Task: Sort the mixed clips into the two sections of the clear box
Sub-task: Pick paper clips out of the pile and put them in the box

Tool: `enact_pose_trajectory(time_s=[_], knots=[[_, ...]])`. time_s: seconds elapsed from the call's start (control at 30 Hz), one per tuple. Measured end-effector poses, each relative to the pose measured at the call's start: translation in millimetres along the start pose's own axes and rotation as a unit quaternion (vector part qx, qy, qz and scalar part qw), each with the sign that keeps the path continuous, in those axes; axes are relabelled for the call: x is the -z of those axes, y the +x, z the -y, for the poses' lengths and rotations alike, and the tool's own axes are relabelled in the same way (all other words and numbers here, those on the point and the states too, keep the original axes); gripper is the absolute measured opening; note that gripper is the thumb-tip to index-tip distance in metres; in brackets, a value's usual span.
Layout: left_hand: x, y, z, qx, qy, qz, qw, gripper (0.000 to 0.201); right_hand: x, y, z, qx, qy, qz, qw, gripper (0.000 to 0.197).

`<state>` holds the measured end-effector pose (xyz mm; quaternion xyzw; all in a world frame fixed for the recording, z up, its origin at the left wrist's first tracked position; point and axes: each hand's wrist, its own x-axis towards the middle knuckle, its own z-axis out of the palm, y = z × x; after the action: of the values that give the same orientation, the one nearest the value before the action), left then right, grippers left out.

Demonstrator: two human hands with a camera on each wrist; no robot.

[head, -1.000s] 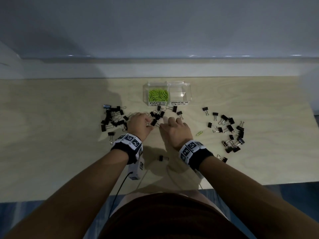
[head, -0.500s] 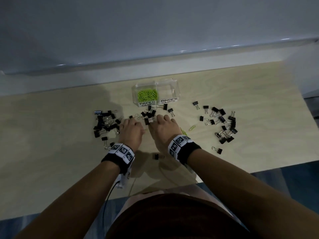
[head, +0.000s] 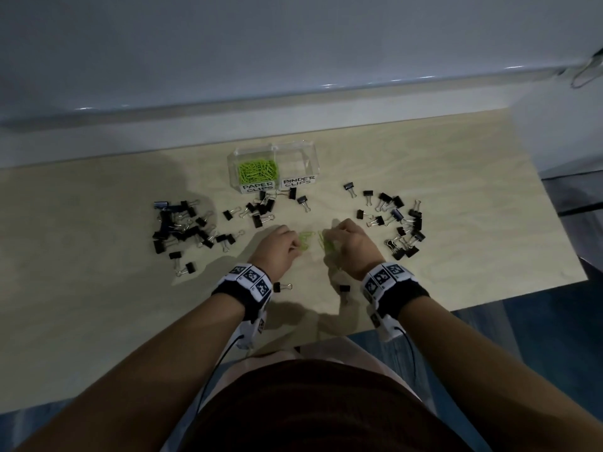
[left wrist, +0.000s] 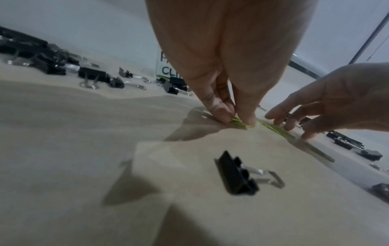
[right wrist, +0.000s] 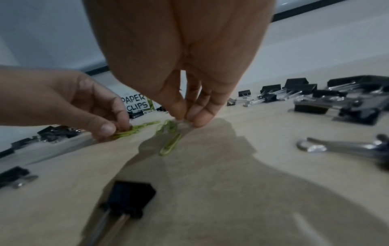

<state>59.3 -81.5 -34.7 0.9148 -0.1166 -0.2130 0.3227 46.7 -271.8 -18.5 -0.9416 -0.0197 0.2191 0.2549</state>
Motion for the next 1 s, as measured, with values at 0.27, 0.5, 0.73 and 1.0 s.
enact_pose_trajectory(time_s=[0.27,0.5,0.73,1.0], knots=[[15.4,16.2,5.6,-0.036,0.087,0.055,0.994,0.064,5.5,-19.1,-27.6,-0.037,0.009,-0.013,0.999,0.053],[5.5,27.7,-9.6,-0.034,0.068,0.055,0.996,0.034,5.1,-0.2,5.0,-0.022,0.03,-0.049,0.998,0.033],[-2.3,27.2,-10.5,-0.04,0.139,0.049,0.988,0.017,0.1,19.3,18.9,-0.025,0.022,-0.038,0.999,0.018],[-11.6,18.2,-14.0,-0.039,0.258,0.045,0.964,0.024,-19.8,24.6,21.0,0.021,-0.068,-0.014,0.997,0.02]])
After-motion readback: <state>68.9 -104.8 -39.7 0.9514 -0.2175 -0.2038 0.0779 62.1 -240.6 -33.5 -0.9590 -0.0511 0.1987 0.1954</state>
